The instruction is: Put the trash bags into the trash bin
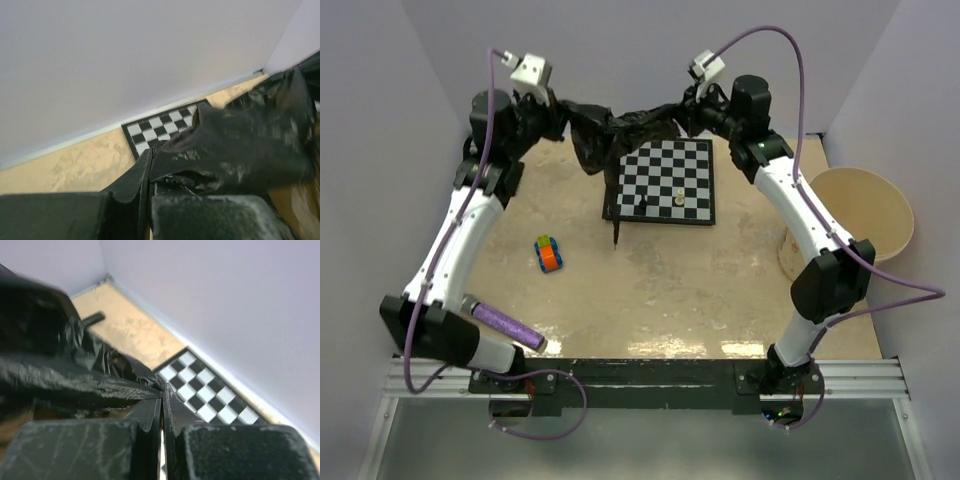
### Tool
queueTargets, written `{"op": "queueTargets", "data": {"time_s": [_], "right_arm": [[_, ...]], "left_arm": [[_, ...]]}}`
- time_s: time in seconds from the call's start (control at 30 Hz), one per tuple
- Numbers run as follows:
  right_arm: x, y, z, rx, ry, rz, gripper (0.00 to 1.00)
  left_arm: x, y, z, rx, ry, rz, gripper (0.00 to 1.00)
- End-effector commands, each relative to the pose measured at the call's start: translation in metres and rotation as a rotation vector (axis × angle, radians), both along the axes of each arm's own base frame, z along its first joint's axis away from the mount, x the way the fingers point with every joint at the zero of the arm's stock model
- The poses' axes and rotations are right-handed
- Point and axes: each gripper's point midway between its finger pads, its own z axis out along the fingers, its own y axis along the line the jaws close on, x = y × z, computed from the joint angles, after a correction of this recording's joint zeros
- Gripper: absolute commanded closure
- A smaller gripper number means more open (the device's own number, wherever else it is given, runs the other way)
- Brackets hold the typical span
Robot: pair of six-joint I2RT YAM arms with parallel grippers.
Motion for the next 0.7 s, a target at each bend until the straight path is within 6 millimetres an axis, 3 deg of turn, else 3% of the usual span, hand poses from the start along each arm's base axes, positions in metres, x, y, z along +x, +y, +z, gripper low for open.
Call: {"op": "queueTargets", "data": {"time_s": [0.0,0.03,0.1,0.17,0.2,0.27,0.3,0.33,0.37,0.47,0.57,0.6,0.63,0.67], "right_arm": [[0.041,-0.007,0.044,-0.002,-0.121,-0.148,1.0],[0.052,-0.01,0.058,0.01,-0.159,-0.188,1.0],[0.07,-0.015,0.102,0.039,-0.272,-0.249,1.0],[0.082,-0.018,0.144,0.061,-0.392,-0.288,1.0],[0.074,-0.025,0.189,0.101,-0.503,-0.314,1.0],[0.064,-0.038,0.237,0.174,-0.648,-0.366,1.0],[0.047,-0.051,0.273,0.249,-0.769,-0.409,1.0],[0.031,-0.062,0.296,0.3,-0.852,-0.447,1.0],[0.004,-0.072,0.326,0.362,-0.959,-0.461,1.0],[-0.071,-0.08,0.386,0.431,-1.207,-0.449,1.0],[-0.123,-0.072,0.41,0.412,-1.346,-0.409,1.0],[-0.129,-0.066,0.404,0.386,-1.357,-0.396,1.0],[-0.135,-0.059,0.394,0.343,-1.362,-0.384,1.0],[-0.141,-0.054,0.38,0.304,-1.364,-0.372,1.0]], "left_arm": [[0.068,-0.005,0.025,-0.045,0.037,0.044,1.0],[0.082,-0.006,0.033,-0.06,0.043,0.043,1.0],[0.105,-0.011,0.07,-0.08,-0.044,0.022,1.0],[0.105,-0.019,0.134,-0.082,-0.25,-0.034,1.0],[0.102,-0.021,0.163,-0.083,-0.359,-0.052,1.0],[0.085,-0.02,0.217,-0.075,-0.583,-0.068,1.0],[0.072,-0.019,0.239,-0.064,-0.687,-0.064,1.0],[0.056,-0.016,0.263,-0.05,-0.805,-0.041,1.0],[0.039,-0.011,0.285,-0.031,-0.911,0.002,1.0],[-0.024,-0.006,0.346,-0.05,-1.177,0.04,1.0],[-0.081,-0.014,0.38,-0.043,-1.363,0.052,1.0],[-0.109,-0.021,0.386,-0.032,-1.426,0.043,1.0],[-0.111,-0.029,0.377,0.018,-1.453,0.035,1.0],[-0.134,-0.036,0.37,0.037,-1.488,0.011,1.0]]}}
